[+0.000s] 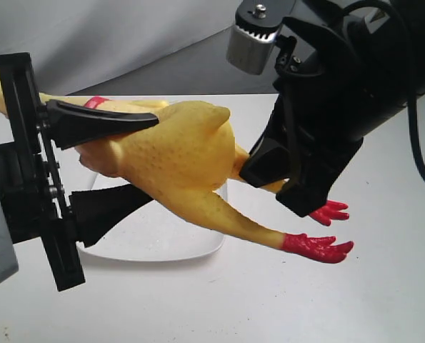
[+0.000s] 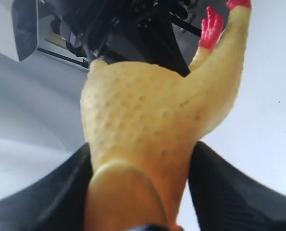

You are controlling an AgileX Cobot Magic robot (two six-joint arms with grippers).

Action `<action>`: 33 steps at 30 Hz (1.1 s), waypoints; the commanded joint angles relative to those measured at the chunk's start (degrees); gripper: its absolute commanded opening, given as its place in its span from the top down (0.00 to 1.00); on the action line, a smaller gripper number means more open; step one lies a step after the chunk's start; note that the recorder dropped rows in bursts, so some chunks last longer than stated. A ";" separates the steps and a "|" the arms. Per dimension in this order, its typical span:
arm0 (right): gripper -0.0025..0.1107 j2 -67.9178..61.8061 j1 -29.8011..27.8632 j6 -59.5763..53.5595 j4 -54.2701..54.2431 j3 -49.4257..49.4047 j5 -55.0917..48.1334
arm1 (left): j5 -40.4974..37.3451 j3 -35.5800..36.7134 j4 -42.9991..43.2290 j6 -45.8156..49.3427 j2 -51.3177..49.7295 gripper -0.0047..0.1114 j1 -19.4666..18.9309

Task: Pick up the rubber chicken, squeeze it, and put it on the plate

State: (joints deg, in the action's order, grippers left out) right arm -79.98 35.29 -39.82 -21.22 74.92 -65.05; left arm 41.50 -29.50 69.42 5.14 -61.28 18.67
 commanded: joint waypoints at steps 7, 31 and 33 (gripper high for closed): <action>0.98 0.44 0.21 -0.27 -1.96 0.17 1.18 | -2.58 -0.12 -1.15 -5.57 -0.04 0.96 0.35; 0.98 0.44 0.21 -0.27 -1.96 0.17 1.18 | -2.36 -0.12 -5.61 -6.06 -0.04 0.74 0.35; 0.98 0.44 0.21 -0.27 -1.96 0.17 1.18 | -2.36 -0.12 -5.43 -8.16 -0.04 0.96 0.35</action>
State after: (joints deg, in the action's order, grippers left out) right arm -79.98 35.29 -39.72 -21.28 74.92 -64.89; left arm 38.31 -29.50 65.65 0.50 -61.28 18.67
